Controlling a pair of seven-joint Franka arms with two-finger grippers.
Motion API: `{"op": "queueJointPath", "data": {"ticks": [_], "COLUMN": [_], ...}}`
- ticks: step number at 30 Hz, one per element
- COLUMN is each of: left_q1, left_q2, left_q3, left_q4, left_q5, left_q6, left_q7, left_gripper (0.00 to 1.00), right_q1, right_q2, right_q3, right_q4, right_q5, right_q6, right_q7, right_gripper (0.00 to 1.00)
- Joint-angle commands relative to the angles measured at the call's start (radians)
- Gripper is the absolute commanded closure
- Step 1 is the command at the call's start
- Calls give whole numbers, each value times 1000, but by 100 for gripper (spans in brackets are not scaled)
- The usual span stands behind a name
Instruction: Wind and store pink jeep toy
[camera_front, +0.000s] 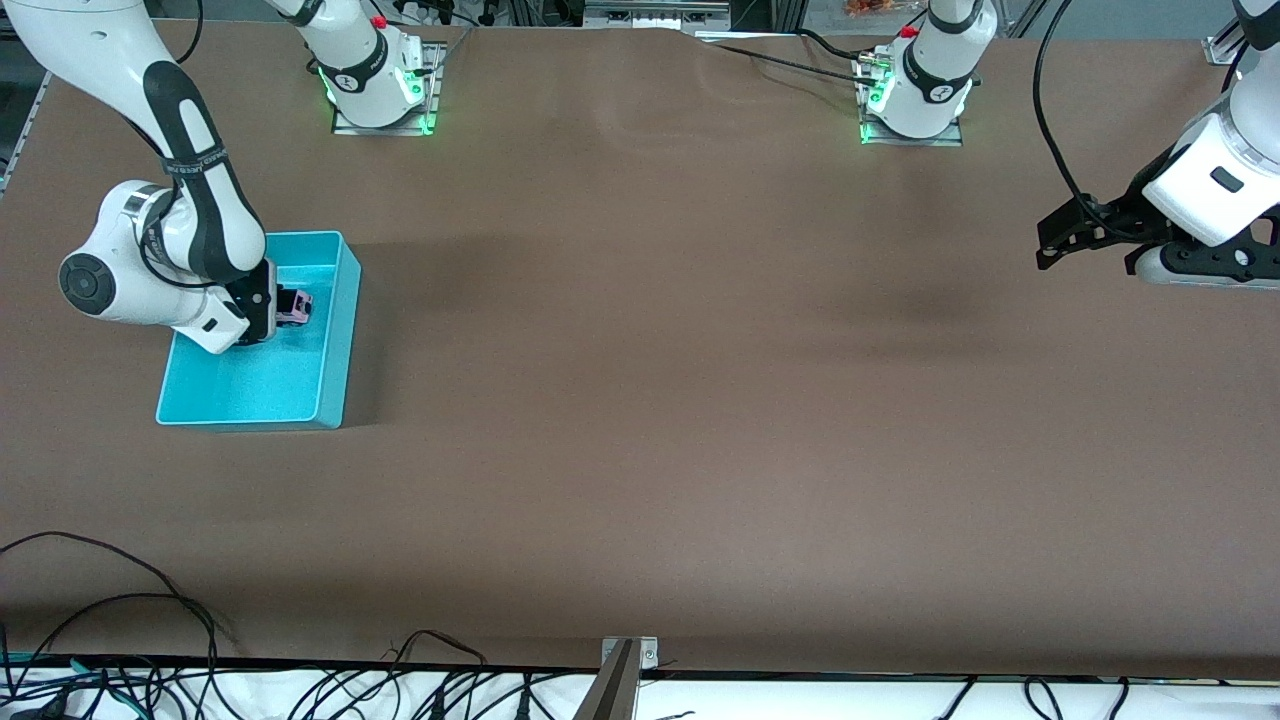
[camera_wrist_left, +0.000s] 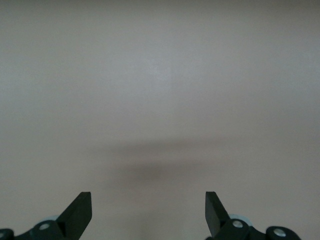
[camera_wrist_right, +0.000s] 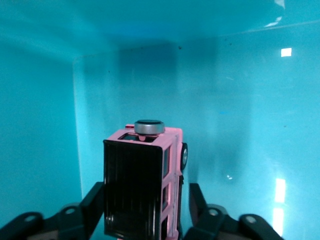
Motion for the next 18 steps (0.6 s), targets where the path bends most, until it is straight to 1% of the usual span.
{"op": "queueJointPath", "data": {"ticks": [1,4,9,12,14,18], "left_q1": [-11,-11,-7,-5,-2,10], "left_q2": [21,21,20,12,9,4], "left_q3": [10,7,10,10,12,10], "left_q4": [42,37,42,42,48,51], "left_q5": [30,33,21,19,18,1], "left_q6": [-28,-30,-28,-30,-30,-30], "left_q7": [-13,-19,-21,-24,-21,-21], "left_gripper": [0,0,0,0,0,0], "right_q1": [2,2,13,16,18,35], "right_q2": [-11,-11,-9,-3,1,1], "right_q3": [13,36,39,39,41,42], "right_q4": [96,199,371,470,532,615], "right_q5": [23,24,35,78,79,75], "right_q6": [-125,-230,-371,-402,-422,-486], "right_q7": [-24,-16,-2,33,77,230], "right_gripper": [0,0,0,0,0,0]}}
